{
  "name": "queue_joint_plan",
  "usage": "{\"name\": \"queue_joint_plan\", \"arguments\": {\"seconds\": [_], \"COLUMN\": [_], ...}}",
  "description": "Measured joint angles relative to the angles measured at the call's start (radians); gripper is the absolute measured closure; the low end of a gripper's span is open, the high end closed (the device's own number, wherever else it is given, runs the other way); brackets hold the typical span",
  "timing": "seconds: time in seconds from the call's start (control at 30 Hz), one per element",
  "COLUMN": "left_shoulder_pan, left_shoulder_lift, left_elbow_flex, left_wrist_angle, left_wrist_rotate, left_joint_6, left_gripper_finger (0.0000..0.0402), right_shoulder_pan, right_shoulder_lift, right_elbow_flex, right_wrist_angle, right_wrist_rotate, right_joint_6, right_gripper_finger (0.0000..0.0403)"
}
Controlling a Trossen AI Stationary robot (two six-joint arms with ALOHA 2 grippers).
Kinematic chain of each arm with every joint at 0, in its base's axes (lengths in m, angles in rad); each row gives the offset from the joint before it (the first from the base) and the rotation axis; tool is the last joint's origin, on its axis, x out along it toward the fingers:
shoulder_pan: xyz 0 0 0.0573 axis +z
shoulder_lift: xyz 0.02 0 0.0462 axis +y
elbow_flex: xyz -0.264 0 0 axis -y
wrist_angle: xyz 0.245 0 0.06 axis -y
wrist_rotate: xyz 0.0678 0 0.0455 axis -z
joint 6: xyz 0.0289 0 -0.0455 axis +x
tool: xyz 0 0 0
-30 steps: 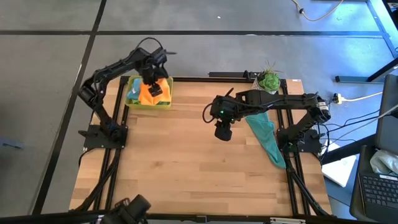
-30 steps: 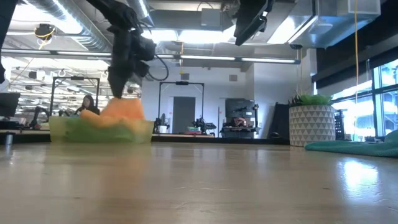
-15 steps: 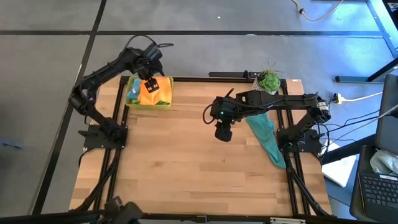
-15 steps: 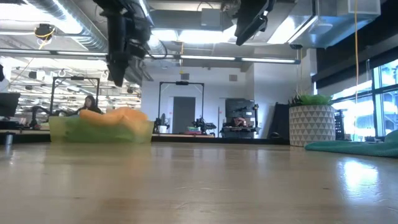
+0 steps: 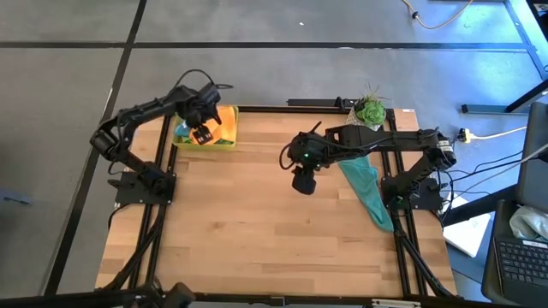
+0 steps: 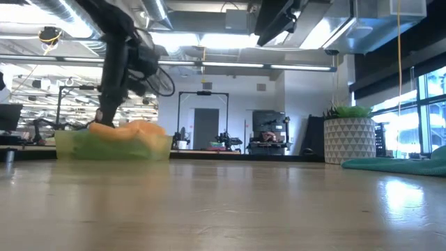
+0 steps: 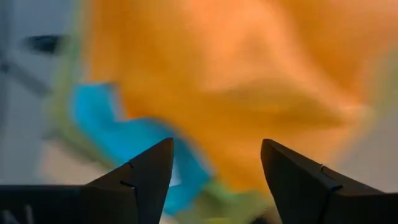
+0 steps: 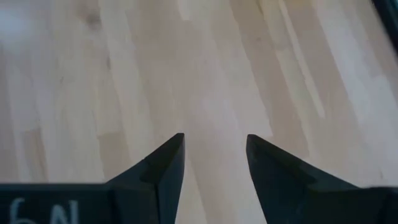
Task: Fold microfiber towels
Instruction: Fold the blue towel
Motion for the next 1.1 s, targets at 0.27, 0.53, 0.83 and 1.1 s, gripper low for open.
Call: {"name": "queue_joint_plan", "arguments": {"seconds": [0.27,0.53,0.83,1.1], "left_shoulder_pan": [0.075,0.092,0.022,-0.133], "left_shoulder_lift": [0.000,0.000,-0.119,-0.297], "left_elbow_flex": [-0.028,-0.027,0.122,0.185], "left_wrist_angle": [0.040,0.069,0.000,0.062], "left_wrist_rotate": [-0.093,-0.087,0.138,0.241], "left_joint_6": [0.093,0.114,-0.135,-0.390], "left_gripper_finger": [0.0187,0.0202,0.0206,0.0209], "right_shoulder_pan": [0.002,0.002,-0.043,-0.215], "right_shoulder_lift": [0.000,0.000,-0.001,-0.002], "right_elbow_flex": [0.000,0.000,-0.107,-0.391], "right_wrist_angle": [-0.018,-0.046,-0.254,-0.131], "right_wrist_rotate": [-0.027,-0.051,0.034,-0.159], "right_joint_6": [0.028,0.083,0.191,0.177], "right_gripper_finger": [0.0229,0.0229,0.0242,0.0243]}}
